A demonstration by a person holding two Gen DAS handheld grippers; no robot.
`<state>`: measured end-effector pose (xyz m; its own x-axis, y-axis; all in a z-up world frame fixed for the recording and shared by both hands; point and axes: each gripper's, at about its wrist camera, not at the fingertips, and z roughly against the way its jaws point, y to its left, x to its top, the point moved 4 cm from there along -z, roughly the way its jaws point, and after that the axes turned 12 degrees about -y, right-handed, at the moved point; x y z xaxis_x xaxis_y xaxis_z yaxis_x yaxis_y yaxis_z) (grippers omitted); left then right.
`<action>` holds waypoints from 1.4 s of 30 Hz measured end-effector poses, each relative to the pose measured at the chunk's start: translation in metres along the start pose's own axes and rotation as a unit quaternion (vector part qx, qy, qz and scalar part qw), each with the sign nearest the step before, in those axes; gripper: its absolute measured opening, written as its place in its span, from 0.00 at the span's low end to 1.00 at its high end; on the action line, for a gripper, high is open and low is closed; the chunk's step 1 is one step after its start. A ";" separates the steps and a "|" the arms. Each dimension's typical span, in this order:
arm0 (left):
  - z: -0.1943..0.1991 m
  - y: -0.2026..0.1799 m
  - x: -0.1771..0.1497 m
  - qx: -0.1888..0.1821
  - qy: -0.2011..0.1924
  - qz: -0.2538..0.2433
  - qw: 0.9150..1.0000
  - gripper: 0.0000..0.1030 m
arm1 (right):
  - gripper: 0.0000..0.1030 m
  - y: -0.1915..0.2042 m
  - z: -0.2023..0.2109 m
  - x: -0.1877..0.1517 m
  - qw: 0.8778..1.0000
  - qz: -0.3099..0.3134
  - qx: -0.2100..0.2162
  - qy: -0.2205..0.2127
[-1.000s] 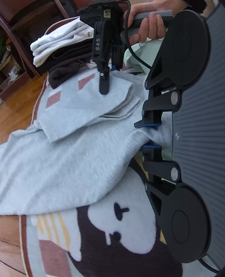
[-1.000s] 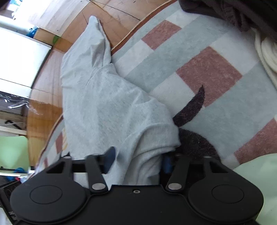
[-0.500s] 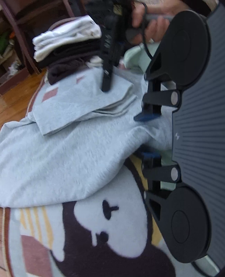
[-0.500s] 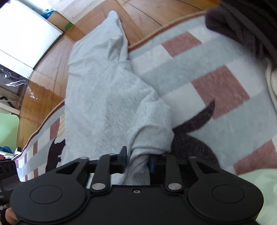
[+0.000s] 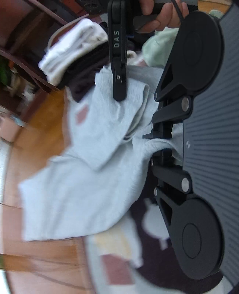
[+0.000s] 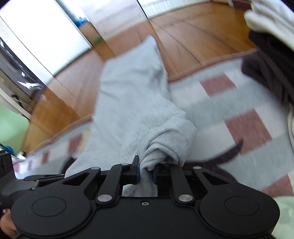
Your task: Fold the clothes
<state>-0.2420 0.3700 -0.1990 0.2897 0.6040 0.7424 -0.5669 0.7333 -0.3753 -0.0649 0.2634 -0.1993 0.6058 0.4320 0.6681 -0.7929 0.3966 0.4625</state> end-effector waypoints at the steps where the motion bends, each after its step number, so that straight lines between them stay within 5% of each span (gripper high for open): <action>1: 0.007 -0.002 0.007 0.001 -0.015 -0.003 1.000 0.06 | 0.15 0.005 0.005 0.007 1.000 -0.002 0.008 -0.010; 7: 0.050 -0.004 0.040 0.011 -0.054 0.030 0.998 0.06 | 0.15 0.031 0.033 0.043 0.998 -0.031 0.039 -0.028; 12: 0.093 -0.011 0.049 -0.019 -0.074 0.085 0.993 0.06 | 0.15 0.050 0.065 0.051 0.997 -0.039 0.063 -0.014; 23: 0.181 -0.046 -0.008 -0.013 -0.004 0.125 0.992 0.06 | 0.15 0.056 0.145 -0.006 0.984 -0.093 0.106 0.111; 26: 0.183 -0.050 -0.018 -0.013 0.009 0.097 0.995 0.07 | 0.15 0.056 0.148 -0.017 0.980 -0.088 0.118 0.136; 29: 0.165 -0.050 -0.030 0.006 0.016 0.070 0.997 0.07 | 0.15 0.055 0.133 -0.028 0.986 -0.041 0.085 0.136; 33: 0.150 -0.041 -0.037 0.027 0.030 0.086 0.995 0.07 | 0.15 0.048 0.113 -0.034 0.982 -0.057 0.086 0.157; 42: 0.106 0.023 0.021 -0.047 0.042 0.176 0.982 0.07 | 0.16 0.062 0.063 0.038 0.976 -0.010 0.076 0.202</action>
<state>-0.3305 0.3663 -0.1329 0.1521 0.8463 0.5106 -0.5709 0.4969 -0.6535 -0.0947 0.2533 -0.1088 0.5738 0.7213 0.3879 -0.7623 0.2972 0.5750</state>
